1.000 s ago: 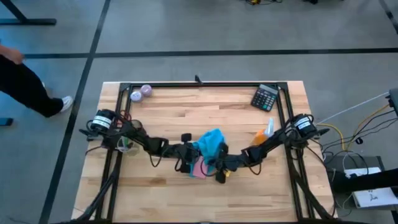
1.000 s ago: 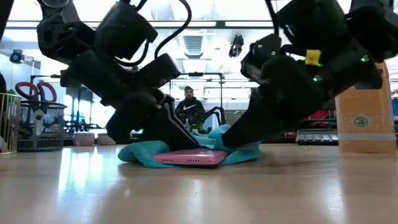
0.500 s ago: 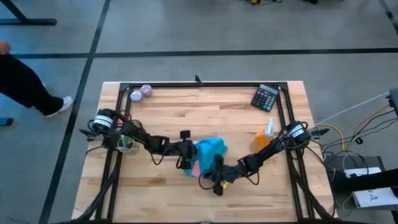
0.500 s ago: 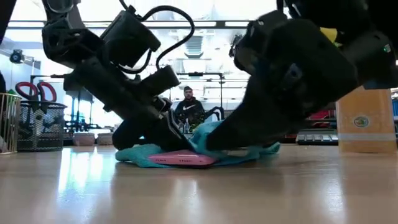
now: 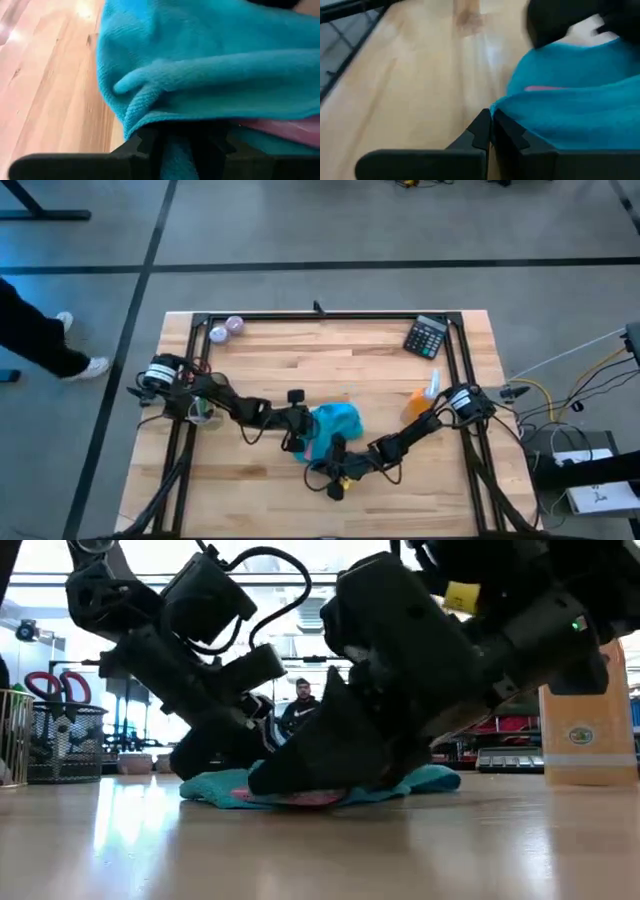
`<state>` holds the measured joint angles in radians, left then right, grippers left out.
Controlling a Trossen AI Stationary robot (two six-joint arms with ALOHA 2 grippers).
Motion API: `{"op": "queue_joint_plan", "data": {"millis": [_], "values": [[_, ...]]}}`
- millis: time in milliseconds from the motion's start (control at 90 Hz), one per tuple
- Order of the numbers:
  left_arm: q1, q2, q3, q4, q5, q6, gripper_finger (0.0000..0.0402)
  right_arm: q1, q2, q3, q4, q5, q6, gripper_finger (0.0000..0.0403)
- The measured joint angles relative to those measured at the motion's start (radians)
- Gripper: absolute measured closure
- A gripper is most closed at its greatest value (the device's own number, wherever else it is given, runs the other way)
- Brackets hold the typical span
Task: Apply microfiber cloth
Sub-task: Wipe the pink cellphone with the blue microfiber cloth
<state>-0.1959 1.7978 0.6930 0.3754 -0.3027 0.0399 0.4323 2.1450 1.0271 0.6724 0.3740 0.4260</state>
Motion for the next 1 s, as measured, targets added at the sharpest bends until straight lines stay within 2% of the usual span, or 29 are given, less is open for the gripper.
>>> {"op": "queue_joint_plan", "data": {"millis": [89,278,556,678,856,1000], "values": [[-0.002,-0.008,-0.001,-0.008,0.004,0.004,0.0327,-0.010,-0.012,0.000,-0.007,0.023,-0.014,0.0403],[-0.002,-0.010,-0.001,-0.012,0.007,0.004,0.0327,-0.039,0.017,0.004,-0.012,-0.021,0.020,0.0403],[-0.002,-0.012,-0.001,-0.021,0.005,0.000,0.0327,-0.074,0.035,0.032,-0.035,-0.027,0.020,0.0403],[-0.002,-0.013,-0.001,-0.031,0.002,-0.006,0.0327,-0.092,0.033,0.033,-0.063,0.012,0.021,0.0403],[-0.002,-0.013,0.000,-0.037,0.003,-0.007,0.0327,-0.102,0.032,0.023,-0.092,0.149,-0.020,0.0403],[-0.002,-0.013,0.000,-0.039,0.003,-0.007,0.0327,-0.100,0.018,0.013,-0.102,0.181,-0.066,0.0403]]}}
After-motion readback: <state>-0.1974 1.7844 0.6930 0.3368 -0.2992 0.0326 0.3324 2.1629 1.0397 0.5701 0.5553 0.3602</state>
